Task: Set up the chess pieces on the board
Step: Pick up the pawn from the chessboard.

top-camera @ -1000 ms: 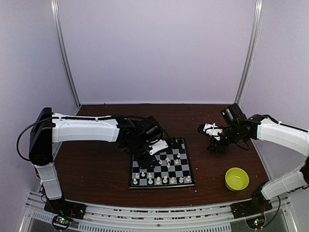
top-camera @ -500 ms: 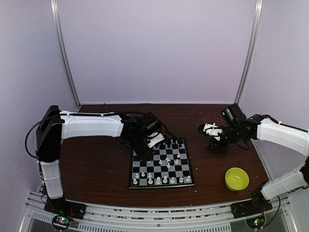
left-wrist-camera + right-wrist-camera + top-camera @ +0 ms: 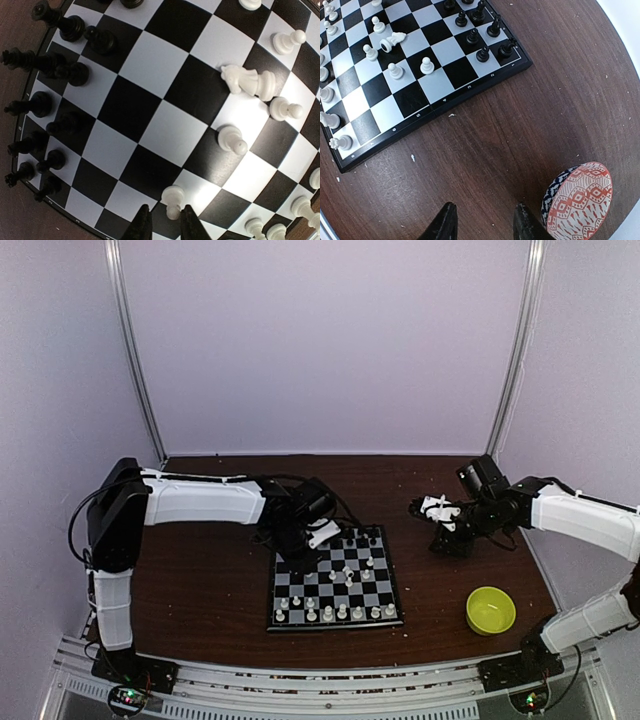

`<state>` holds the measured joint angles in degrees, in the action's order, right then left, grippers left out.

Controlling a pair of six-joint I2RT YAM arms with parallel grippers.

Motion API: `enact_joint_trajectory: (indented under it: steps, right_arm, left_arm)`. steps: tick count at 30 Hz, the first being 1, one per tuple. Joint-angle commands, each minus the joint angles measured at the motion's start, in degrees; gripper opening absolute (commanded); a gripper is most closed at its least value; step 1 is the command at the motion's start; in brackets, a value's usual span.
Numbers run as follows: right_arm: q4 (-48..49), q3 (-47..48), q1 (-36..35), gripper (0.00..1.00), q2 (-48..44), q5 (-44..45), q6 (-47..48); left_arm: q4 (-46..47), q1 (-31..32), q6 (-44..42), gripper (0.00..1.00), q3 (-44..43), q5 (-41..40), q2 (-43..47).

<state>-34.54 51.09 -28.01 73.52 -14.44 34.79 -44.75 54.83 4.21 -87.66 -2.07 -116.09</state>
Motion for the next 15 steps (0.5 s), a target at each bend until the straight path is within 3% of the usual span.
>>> enact_joint_trajectory:
  steps: [1,15]
  right_arm:
    - [-0.52,1.33,-0.47,0.37,0.2,1.12,0.54]
    - [-0.61,1.39,-0.47,0.37,0.31,1.18,0.54]
  left_arm:
    - [1.39,-0.42,-0.1,0.19,-1.39,1.67,-1.08]
    - [1.7,-0.38,-0.69,0.07,-1.75,4.23,-1.64]
